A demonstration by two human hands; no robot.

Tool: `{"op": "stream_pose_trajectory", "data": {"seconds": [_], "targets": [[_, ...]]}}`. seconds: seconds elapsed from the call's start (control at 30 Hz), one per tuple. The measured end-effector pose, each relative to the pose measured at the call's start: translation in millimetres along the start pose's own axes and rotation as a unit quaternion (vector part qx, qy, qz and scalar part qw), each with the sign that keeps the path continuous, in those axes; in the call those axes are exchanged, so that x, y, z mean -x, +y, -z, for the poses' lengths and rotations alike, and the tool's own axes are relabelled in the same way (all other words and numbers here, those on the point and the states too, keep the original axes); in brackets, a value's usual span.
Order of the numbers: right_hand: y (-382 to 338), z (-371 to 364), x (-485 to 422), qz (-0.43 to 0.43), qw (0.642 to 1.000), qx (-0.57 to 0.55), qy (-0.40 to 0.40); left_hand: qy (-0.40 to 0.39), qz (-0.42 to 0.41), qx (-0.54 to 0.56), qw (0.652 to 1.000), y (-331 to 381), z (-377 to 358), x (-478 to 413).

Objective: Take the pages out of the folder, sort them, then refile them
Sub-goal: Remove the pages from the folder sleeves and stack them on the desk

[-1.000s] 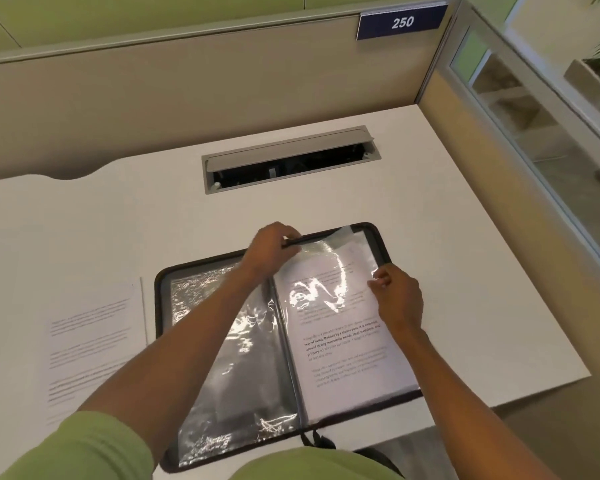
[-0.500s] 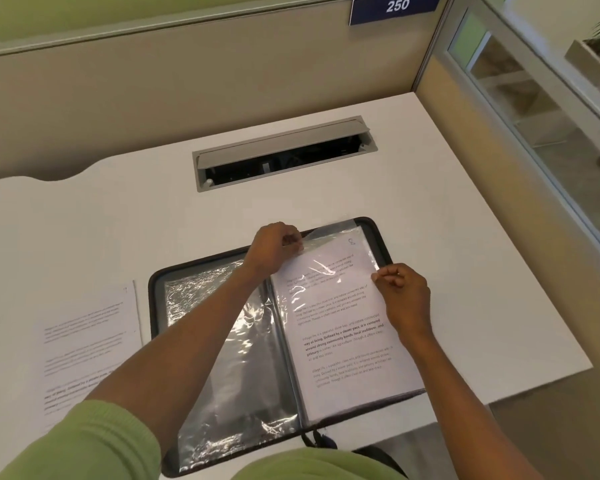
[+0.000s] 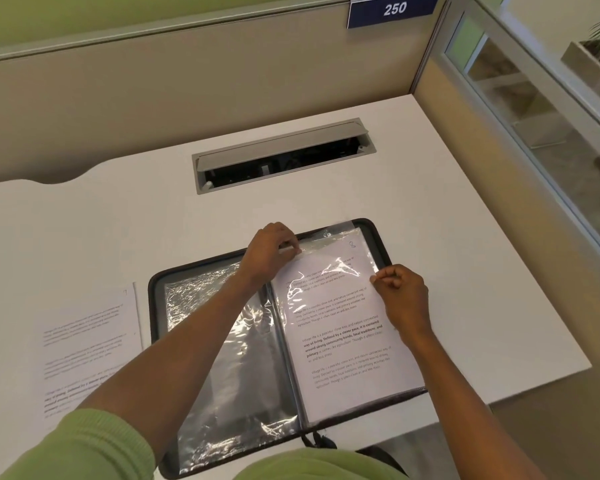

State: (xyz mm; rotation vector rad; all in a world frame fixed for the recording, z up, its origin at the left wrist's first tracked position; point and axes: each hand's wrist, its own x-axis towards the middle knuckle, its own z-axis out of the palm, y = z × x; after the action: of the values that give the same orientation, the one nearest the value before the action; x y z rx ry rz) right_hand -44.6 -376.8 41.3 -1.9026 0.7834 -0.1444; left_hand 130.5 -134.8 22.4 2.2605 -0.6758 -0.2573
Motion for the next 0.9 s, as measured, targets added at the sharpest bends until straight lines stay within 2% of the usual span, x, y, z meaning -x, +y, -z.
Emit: {"op": "stream_pose_trajectory", "data": {"seconds": [0.1,0.23,0.43,0.57,0.7,0.77,0.9], "targets": [[-1.5,3.3,-0.7,0.002,1.0,0.003,-0.012,-0.045,0.003,0.02,0.999,-0.9,2.6,-1.5],[-5.5,6.8,-0.3,0.002,0.999,-0.009,-0.032,-0.099,0.054,0.074,0.991,5.1,9.2,-6.5],[-8.5,9.1,0.5,-0.01,0.998,-0.036,-0.046,-0.187,0.102,0.15,0.965,14.9,21.0,-33.1],[-10.2,9.9,2.3,-0.011,0.997,-0.043,-0.057,-0.246,0.102,0.094,0.959,14.4,25.1,-53.4],[-11.0,9.6,2.2,-0.016,0.996,-0.048,-0.071,-0.351,0.068,0.018,0.934,19.8,34.4,-72.3],[-11.0,8.9,1.2,-0.018,0.996,-0.046,-0.07,-0.389,0.063,0.013,0.919,21.6,33.0,-79.0],[-10.3,9.0,-0.3,-0.023,0.996,-0.06,-0.066,-0.408,0.08,0.019,0.909,17.0,21.0,-86.5]]}}
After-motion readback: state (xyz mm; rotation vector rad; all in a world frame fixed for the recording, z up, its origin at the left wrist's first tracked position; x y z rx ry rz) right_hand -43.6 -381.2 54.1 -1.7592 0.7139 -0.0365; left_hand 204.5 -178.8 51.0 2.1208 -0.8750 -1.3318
